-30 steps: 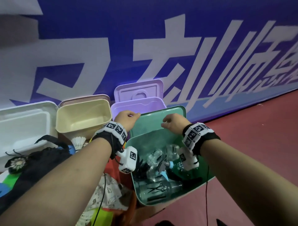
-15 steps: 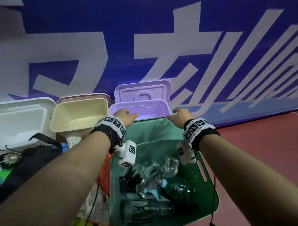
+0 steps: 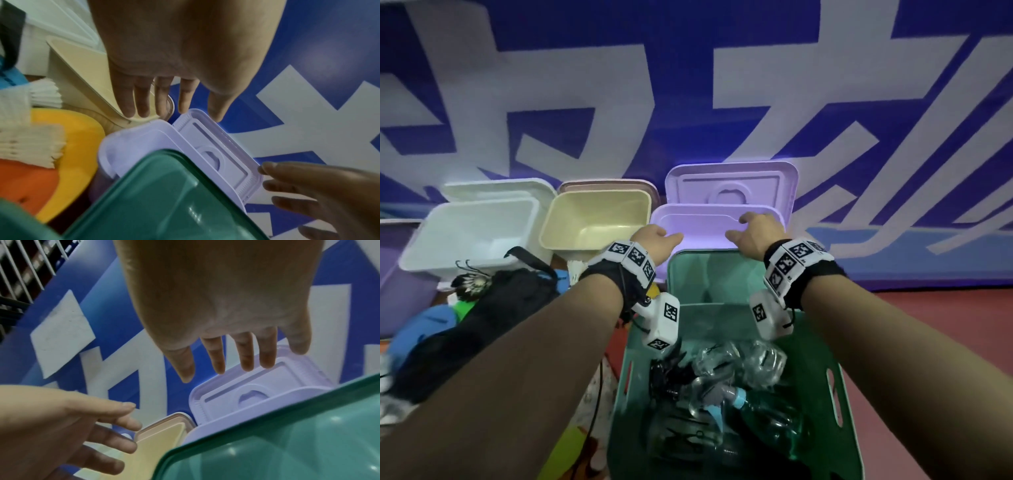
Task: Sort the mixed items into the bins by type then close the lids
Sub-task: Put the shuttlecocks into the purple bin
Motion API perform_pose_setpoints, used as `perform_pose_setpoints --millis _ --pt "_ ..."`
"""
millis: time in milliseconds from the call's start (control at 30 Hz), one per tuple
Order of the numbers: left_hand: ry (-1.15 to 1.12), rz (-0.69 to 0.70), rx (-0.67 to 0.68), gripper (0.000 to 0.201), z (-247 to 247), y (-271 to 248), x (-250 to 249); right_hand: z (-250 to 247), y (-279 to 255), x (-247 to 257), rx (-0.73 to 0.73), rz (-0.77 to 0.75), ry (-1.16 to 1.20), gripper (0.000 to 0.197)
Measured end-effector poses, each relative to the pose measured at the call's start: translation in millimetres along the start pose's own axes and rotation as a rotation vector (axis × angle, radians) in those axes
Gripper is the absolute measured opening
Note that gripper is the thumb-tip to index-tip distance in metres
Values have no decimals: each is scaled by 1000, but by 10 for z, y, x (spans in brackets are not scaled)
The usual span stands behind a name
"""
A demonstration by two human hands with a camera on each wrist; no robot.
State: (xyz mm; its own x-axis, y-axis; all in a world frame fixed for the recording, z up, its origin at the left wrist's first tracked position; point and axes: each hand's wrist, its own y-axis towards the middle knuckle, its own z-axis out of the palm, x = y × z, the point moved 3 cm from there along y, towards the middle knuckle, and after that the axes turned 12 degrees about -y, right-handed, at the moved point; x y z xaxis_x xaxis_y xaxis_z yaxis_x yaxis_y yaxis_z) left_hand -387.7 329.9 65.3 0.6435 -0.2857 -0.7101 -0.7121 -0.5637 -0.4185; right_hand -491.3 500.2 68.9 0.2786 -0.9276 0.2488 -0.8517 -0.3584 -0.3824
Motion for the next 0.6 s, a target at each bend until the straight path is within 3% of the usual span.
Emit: perform_pose_setpoints --millis 67,200,300,400,600 --pt "-63 -13 -46 53 -209 -10 128 19 -15 311 2 -72 0 54" --pt "-123 -33 -138 26 -683 -54 479 150 -111 992 30 -212 -35 51" --pt "-136 -65 -159 35 -978 -83 821 327 -194 1461 47 -268 -19 49" --pt "-154 -62 -141 29 -1227 -50 1191 515 -296 1852 82 -282 -2 51" --pt "-120 -91 -3 45 -1704 169 1968 1017 -473 2588 171 -206 -65 51"
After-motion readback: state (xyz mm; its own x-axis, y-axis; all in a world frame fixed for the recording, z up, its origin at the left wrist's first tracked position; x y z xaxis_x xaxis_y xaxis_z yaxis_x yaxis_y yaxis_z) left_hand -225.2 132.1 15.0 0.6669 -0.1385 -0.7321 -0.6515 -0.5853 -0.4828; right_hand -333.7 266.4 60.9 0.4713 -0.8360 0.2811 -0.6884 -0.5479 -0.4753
